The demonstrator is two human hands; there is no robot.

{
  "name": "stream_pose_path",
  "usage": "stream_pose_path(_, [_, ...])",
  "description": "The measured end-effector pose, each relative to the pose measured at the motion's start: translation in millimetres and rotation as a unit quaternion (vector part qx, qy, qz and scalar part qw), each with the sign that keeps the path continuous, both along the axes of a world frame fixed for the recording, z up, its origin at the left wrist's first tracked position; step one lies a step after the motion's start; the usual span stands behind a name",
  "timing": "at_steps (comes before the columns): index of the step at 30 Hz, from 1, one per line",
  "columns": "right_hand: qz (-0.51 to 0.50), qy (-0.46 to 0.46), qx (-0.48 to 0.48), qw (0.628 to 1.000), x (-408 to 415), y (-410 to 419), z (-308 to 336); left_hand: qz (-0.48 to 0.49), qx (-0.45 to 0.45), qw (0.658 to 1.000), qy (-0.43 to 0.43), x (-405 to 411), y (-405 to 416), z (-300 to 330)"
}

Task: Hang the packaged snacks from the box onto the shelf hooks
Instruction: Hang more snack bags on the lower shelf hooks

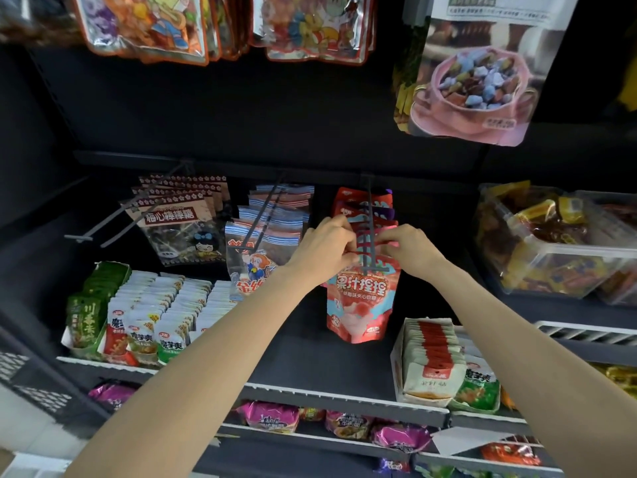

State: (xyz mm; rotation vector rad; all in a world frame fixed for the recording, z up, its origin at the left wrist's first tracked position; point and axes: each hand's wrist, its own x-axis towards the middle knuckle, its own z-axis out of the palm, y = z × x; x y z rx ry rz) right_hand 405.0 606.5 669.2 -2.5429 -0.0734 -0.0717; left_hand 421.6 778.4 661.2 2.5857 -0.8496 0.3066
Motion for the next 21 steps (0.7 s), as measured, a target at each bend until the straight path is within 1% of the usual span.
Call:
stream_pose_path(2, [0.031,0.005,0.002,0.999,-5,-3,4,-0.005,-0.018,1.0,0.013,-2,0,-2])
stream_pose_path(4, [0.039,0.011,0.017,0.999,-8,-2,5,-0.01,-0.045,0.998,0.03,-5,0,-4])
stream_pose_path(9, [0.004,0.002,0.028,1.0,-10,2,1,-0.009,-0.069,0.996,0.063,-8,1,-8])
stream_pose_path(11, [-0.02,-0.034,0.043,0.998,-13,4,-4,-0.004,-0.08,0.994,0.073,-10,2,-9])
stream_pose_path(13, [-0.059,-0.114,0.051,0.99,-16,5,-10,0.013,-0.119,0.99,0.078,-13,4,-9])
stream_pose_path(15, [-0.081,-0.177,0.005,0.981,-18,4,-13,0.029,-0.147,0.987,0.061,-14,5,-7])
stream_pose_path(17, [-0.061,-0.174,-0.046,0.982,-15,3,-15,0.027,-0.105,0.993,0.037,-12,4,-5])
stream_pose_path(19, [-0.053,-0.146,-0.06,0.986,-11,2,-16,0.016,-0.049,0.998,0.028,-9,3,-4])
stream_pose_path(21, [-0.069,-0.151,-0.066,0.984,-7,1,-14,0.012,-0.013,1.0,0.012,-6,2,-6])
